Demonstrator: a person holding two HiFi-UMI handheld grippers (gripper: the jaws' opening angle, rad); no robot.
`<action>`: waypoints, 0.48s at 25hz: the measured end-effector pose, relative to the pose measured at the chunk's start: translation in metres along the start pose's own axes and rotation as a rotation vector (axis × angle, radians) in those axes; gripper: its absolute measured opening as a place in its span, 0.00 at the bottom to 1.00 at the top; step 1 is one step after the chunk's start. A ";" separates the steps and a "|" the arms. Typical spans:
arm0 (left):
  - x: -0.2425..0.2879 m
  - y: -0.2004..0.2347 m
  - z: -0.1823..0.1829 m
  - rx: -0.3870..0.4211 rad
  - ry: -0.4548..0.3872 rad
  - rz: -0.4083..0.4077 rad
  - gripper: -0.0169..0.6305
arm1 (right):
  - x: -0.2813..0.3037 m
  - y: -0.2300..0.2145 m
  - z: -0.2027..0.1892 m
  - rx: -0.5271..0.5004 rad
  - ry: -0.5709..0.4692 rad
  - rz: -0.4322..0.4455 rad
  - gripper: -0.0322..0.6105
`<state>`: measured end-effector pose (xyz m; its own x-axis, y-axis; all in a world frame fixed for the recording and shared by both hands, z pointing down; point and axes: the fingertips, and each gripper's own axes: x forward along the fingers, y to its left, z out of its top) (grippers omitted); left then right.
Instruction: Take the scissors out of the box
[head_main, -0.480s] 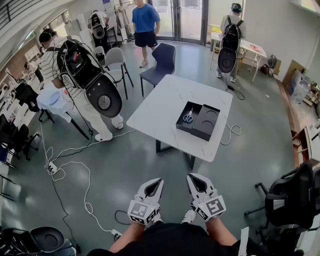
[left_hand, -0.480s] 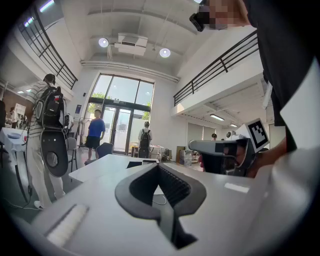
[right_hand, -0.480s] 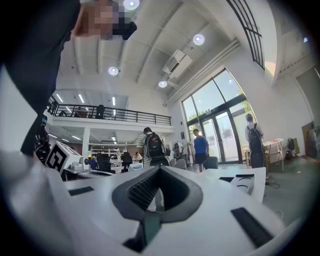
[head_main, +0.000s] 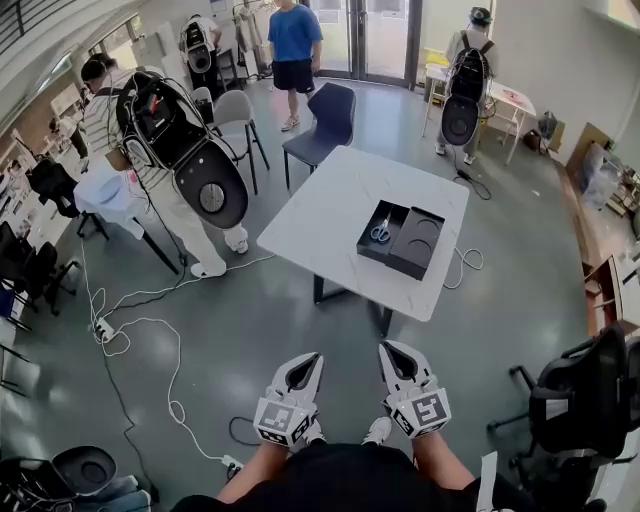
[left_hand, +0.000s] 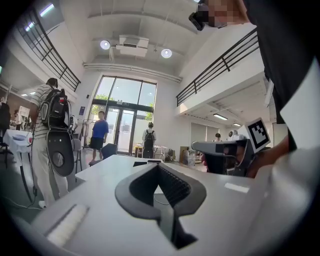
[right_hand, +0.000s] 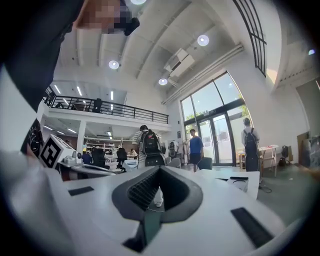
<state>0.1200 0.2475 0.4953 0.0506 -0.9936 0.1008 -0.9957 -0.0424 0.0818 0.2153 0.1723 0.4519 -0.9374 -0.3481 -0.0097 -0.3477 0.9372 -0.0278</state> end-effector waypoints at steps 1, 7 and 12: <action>-0.002 0.003 -0.001 -0.001 0.000 0.004 0.04 | 0.001 -0.001 0.000 0.001 -0.002 -0.011 0.06; -0.009 0.022 -0.004 -0.010 0.000 0.012 0.04 | 0.017 0.008 -0.006 0.034 0.018 -0.006 0.06; -0.024 0.044 -0.007 -0.014 0.005 0.005 0.04 | 0.038 0.030 -0.013 0.043 0.031 -0.001 0.06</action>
<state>0.0753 0.2700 0.5036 0.0458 -0.9933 0.1065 -0.9948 -0.0357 0.0950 0.1686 0.1876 0.4635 -0.9373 -0.3479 0.0214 -0.3485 0.9346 -0.0710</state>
